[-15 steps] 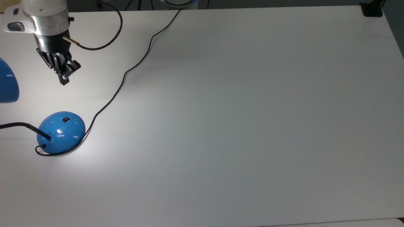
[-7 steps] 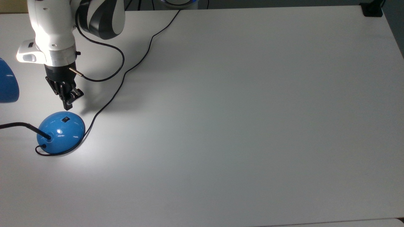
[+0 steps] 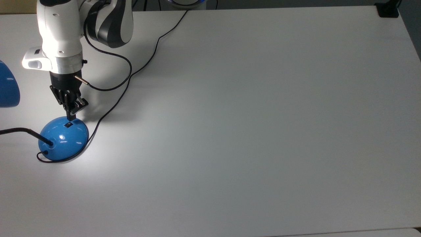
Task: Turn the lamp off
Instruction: 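Lower the gripper fingertips onto the switch on the lamp base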
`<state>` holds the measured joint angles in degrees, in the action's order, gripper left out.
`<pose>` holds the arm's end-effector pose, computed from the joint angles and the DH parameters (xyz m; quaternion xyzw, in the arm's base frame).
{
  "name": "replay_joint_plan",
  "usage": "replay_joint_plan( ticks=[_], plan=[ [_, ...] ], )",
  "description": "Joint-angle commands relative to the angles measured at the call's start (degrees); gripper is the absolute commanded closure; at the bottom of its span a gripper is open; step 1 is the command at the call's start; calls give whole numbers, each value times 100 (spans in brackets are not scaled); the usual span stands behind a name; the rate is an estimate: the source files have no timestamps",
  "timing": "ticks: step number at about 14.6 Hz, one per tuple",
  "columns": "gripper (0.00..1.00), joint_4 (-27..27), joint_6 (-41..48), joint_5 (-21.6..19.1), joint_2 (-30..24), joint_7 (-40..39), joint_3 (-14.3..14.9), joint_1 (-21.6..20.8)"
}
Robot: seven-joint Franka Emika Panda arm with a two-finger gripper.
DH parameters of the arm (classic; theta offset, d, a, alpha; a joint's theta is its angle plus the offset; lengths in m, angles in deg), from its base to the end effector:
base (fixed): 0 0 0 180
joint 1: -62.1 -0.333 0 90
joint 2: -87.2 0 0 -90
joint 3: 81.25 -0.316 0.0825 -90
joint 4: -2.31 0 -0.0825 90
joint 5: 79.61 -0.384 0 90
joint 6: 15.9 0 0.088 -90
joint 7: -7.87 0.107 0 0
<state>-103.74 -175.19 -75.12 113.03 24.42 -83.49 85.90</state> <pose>0.6329 -0.2492 0.3322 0.9270 -0.2902 0.2363 0.0247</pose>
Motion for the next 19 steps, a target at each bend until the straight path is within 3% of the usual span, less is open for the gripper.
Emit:
replay_joint_plan(
  ticks=[1, 19],
  plan=[
    [100, -56, -233, -18, 54, 103, 4, -7],
    [100, 23, -436, 88, 300, 50, 4, 63]
  ],
)
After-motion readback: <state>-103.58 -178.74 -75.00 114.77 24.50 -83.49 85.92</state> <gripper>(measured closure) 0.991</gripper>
